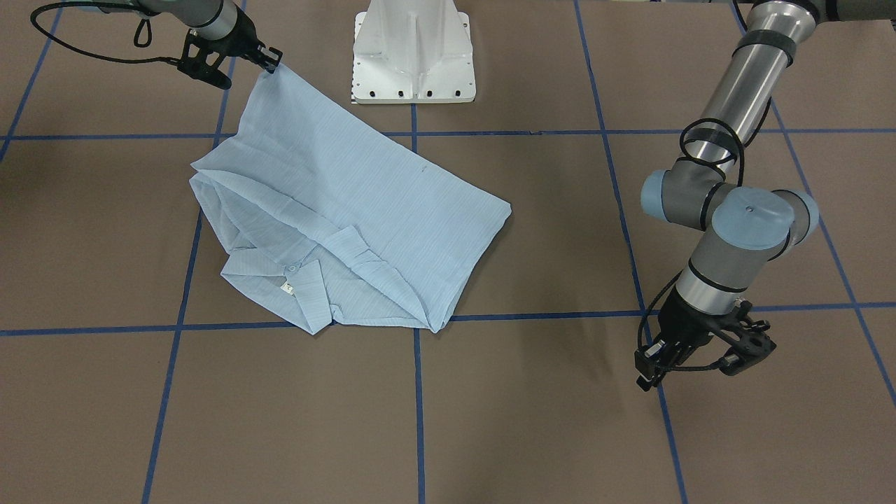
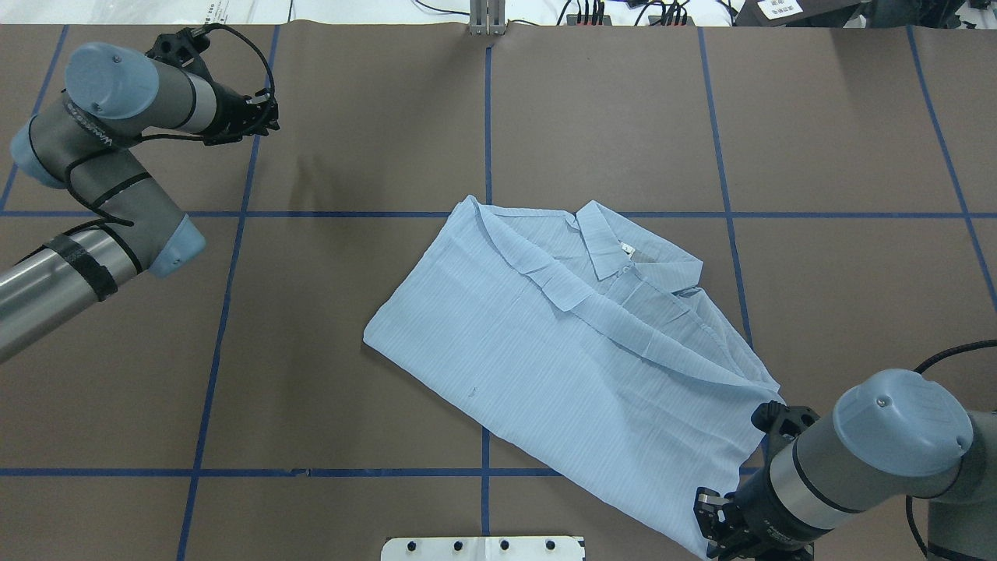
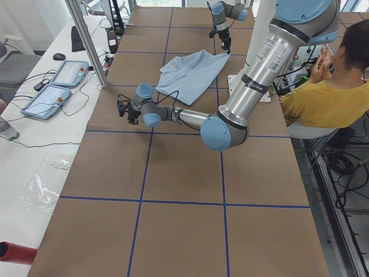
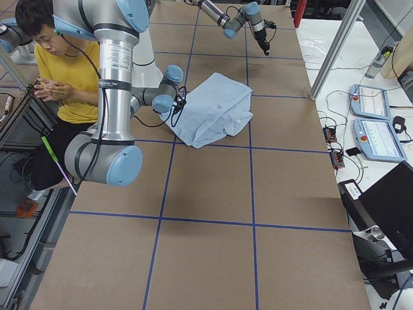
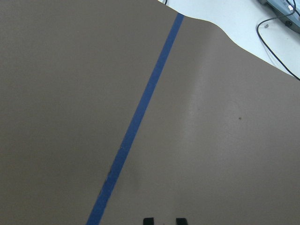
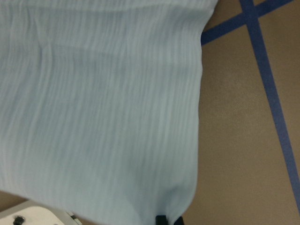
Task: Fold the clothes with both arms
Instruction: 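Release the edge and move the right gripper to the collar while the left gripper approaches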
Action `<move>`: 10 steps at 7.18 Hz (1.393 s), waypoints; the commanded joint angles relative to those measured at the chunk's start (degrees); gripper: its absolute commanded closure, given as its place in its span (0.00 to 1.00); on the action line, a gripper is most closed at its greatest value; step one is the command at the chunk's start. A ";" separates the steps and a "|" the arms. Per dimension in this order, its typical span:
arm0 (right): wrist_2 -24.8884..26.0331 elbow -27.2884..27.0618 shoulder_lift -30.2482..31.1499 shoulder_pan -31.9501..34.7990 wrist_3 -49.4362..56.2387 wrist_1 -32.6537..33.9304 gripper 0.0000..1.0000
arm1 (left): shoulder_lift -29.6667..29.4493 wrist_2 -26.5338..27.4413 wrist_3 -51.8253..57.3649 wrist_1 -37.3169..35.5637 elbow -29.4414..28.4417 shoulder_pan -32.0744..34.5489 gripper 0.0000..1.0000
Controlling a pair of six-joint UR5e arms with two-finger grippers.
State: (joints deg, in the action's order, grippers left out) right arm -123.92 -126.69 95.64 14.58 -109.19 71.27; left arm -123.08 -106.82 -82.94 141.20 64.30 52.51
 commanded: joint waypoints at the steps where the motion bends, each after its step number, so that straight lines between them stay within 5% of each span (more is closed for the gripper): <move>1: -2.55 -0.66 -0.54 -0.60 0.64 2.90 0.00 | -0.14 -0.58 -0.03 0.13 0.04 -0.04 0.71; 4: -3.97 -0.06 -1.15 0.62 1.44 2.91 0.00 | 0.20 -5.56 -0.56 -0.13 2.39 -0.21 0.69; 6: 0.41 4.67 -8.84 8.14 0.91 3.00 0.00 | 3.18 -11.46 -6.66 -0.22 10.19 -0.83 0.63; 8: 0.43 12.66 -18.35 15.72 0.82 3.00 0.00 | 8.34 -11.92 -16.33 -0.31 21.41 -7.47 0.60; 10: 1.22 13.83 -18.91 22.21 1.52 3.35 0.00 | 10.75 -11.13 -30.45 -0.57 27.96 -14.17 0.51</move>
State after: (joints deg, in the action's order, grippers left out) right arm -123.14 -114.00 77.70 32.27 -108.13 74.47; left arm -113.64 -118.28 -104.84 140.80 88.07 42.02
